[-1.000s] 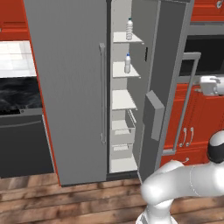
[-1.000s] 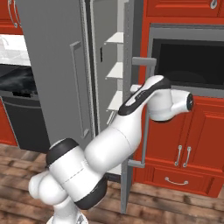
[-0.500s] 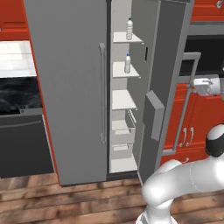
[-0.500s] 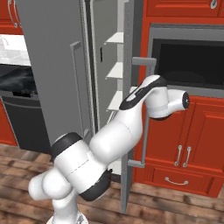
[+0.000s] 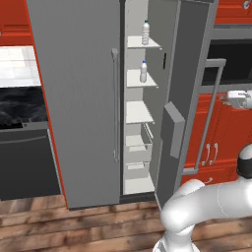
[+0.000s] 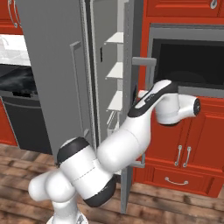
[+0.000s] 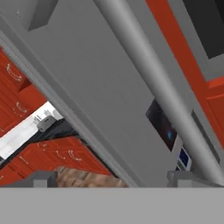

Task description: Take the bottled waters from the counter and place them in the freezer to freeze. Close the freezer door after placing the bottles.

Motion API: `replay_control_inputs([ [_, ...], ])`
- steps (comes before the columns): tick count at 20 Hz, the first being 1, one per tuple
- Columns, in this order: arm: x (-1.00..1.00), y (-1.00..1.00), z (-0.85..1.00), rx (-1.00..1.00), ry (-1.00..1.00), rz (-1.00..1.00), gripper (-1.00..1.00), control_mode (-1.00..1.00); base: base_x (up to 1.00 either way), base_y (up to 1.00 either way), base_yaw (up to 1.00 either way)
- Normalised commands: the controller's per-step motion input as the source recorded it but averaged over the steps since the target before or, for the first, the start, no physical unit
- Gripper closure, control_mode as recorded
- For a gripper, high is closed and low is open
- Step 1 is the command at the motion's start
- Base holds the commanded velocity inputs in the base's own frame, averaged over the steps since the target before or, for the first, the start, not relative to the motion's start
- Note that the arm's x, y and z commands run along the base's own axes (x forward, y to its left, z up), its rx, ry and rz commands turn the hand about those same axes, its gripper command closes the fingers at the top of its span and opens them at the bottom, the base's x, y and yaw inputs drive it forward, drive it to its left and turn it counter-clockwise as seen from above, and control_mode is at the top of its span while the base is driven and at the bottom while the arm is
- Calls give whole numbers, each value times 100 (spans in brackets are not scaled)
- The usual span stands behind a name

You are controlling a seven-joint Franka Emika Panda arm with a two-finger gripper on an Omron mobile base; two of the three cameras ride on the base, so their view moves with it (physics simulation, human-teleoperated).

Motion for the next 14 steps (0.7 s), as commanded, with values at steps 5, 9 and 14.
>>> replay_control_inputs([
  [5,12,-29,-4,0,0,0,-100,-100,0,0,0],
  [9,28,-16,-11,0,0,0,-100,-100,0,0,0],
  [14,30,-8,-13,-1,0,0,-100,-100,0,0,0],
])
